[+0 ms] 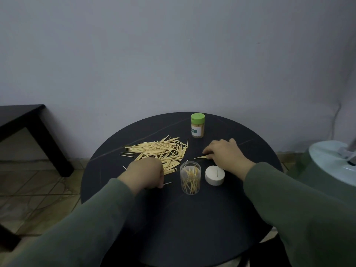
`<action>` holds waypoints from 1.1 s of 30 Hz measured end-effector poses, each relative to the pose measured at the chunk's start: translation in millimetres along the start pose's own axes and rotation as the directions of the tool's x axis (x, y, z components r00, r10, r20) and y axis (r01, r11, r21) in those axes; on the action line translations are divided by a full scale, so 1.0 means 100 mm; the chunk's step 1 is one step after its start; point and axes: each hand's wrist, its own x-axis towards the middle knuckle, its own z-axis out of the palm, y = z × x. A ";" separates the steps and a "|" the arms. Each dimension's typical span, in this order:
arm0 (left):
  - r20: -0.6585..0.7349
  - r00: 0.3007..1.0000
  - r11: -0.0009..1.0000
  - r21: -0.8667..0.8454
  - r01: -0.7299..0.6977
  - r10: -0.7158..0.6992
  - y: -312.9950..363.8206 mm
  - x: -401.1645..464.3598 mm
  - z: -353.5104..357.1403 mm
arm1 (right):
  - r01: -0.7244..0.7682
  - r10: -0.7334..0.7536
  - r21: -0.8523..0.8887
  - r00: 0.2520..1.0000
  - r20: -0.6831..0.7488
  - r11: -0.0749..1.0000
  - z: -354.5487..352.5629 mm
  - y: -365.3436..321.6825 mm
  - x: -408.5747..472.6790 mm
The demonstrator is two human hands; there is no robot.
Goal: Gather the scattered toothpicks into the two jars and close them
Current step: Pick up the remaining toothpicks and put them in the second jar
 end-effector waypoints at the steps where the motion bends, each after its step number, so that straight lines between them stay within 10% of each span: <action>1: -0.023 1.000 1.000 -0.016 0.001 -0.001 0.00 0.02 0.01 | 0.006 -0.006 0.015 1.000 -0.008 1.000 0.00 -0.01 0.02; 21: -0.255 0.965 0.993 -0.115 0.034 -0.062 -0.10 0.29 0.07 | 0.303 -0.333 0.238 0.938 0.099 0.923 -0.16 -0.40 0.47; 33: -0.290 0.956 0.995 -0.101 0.019 -0.048 -0.09 0.30 0.04 | 0.550 -0.550 -0.018 0.835 0.029 0.835 0.04 -0.60 0.56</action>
